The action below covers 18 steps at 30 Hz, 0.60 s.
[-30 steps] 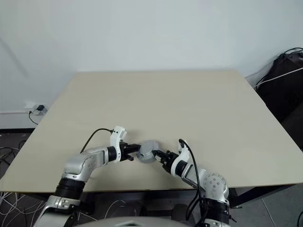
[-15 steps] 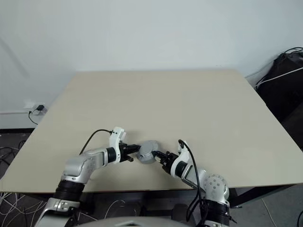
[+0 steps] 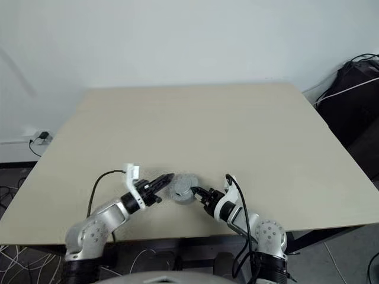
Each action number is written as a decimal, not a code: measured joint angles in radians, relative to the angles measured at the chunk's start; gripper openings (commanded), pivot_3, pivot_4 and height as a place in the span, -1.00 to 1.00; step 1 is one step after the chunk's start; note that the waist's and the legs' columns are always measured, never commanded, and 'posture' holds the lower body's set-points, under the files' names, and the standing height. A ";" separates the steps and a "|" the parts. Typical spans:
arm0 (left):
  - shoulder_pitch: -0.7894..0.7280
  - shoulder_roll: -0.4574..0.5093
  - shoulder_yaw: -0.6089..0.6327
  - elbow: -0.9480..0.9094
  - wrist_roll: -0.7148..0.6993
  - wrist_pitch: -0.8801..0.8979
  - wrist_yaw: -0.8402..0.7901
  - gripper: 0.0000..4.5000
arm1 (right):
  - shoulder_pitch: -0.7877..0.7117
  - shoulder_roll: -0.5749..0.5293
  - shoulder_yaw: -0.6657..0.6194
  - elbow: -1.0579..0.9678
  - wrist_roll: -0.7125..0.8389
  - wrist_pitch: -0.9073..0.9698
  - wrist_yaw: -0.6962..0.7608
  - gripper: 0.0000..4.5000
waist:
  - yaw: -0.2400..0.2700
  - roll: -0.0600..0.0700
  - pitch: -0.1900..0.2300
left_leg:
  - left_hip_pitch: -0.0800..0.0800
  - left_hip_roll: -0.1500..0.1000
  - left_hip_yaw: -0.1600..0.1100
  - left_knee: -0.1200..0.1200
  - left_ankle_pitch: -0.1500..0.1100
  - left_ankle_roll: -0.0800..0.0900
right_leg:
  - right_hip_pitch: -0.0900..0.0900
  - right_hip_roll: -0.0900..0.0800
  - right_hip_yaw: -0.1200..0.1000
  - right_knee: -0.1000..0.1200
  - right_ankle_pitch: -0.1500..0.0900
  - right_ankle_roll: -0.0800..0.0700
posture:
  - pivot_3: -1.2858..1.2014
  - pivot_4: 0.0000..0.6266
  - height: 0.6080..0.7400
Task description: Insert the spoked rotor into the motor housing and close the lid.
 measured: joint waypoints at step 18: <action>0.257 -0.140 0.165 -0.024 -0.539 0.046 0.220 1.00 | -0.036 -0.003 0.025 -0.015 0.133 -0.126 -0.055 -0.42 | 0.000 -0.003 0.007 | -0.005 -0.001 0.000 0.003 0.000 0.000 | -0.003 0.000 0.000 -0.001 -0.002 -0.005 | 0.03 -1.00 1.00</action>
